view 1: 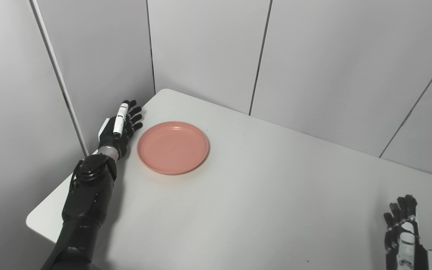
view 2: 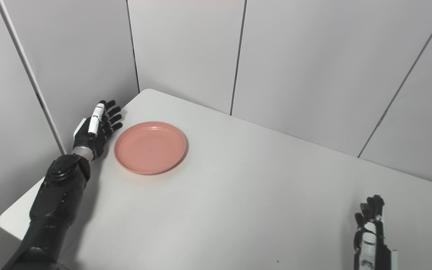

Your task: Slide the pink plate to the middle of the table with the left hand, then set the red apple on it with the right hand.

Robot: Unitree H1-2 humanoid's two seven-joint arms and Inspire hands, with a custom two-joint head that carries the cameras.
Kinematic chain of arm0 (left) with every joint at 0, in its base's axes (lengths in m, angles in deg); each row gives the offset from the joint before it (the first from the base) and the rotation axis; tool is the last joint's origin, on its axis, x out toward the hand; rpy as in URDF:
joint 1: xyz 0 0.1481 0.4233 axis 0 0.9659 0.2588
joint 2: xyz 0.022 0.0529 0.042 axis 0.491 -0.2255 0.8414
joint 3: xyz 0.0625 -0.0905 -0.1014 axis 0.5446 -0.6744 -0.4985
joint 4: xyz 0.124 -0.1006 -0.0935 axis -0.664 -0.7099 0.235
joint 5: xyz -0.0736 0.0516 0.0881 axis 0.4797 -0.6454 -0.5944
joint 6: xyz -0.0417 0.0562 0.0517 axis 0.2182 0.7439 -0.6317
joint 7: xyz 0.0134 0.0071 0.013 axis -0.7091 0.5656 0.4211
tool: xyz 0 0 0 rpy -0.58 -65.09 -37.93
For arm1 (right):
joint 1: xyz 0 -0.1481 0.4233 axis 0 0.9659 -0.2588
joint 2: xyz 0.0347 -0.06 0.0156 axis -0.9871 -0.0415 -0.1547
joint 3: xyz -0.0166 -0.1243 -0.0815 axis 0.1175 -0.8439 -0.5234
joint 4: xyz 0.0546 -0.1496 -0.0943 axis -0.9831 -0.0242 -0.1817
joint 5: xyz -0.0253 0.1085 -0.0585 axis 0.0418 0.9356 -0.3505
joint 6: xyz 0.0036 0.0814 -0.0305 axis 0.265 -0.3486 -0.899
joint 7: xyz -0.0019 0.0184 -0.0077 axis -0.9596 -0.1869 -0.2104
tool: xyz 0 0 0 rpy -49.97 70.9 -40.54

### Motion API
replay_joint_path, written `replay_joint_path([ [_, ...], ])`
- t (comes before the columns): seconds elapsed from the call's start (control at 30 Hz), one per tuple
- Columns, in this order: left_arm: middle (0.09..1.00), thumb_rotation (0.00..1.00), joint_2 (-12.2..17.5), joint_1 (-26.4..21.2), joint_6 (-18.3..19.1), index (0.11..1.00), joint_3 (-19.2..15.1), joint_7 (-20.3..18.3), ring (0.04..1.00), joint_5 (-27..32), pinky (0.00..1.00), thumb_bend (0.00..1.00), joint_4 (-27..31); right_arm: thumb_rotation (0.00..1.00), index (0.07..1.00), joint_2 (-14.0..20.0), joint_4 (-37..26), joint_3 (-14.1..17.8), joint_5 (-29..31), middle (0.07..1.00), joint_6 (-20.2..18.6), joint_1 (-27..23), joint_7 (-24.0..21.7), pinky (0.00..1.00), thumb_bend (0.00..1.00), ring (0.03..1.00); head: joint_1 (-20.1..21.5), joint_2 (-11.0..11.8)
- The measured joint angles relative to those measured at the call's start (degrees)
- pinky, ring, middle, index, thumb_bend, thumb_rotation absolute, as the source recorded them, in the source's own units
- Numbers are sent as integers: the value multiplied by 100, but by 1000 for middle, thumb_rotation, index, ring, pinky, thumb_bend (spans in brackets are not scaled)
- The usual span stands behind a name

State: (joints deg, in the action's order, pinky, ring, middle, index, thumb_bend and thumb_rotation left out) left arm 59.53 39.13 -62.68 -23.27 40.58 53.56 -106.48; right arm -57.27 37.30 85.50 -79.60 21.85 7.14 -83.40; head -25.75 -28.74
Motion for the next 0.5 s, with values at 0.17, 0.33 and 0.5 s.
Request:
replay_joint_path([
  [0.17,898,1000,15,0,-103,879,7,-60,909,16,930,293,-93,1000,1000,-1,0,6,17,1000,0,0,0,1000,90,995,26,-9],
  [0.33,903,1000,14,-9,-184,883,10,-80,915,122,934,306,-186,1000,999,2,0,7,5,999,0,0,1,1000,92,994,18,-17],
  [0.5,889,1000,15,-45,-256,870,57,-105,897,149,897,308,-340,1000,1000,4,-5,7,-12,1000,-1,4,0,1000,104,1000,26,-18],
])
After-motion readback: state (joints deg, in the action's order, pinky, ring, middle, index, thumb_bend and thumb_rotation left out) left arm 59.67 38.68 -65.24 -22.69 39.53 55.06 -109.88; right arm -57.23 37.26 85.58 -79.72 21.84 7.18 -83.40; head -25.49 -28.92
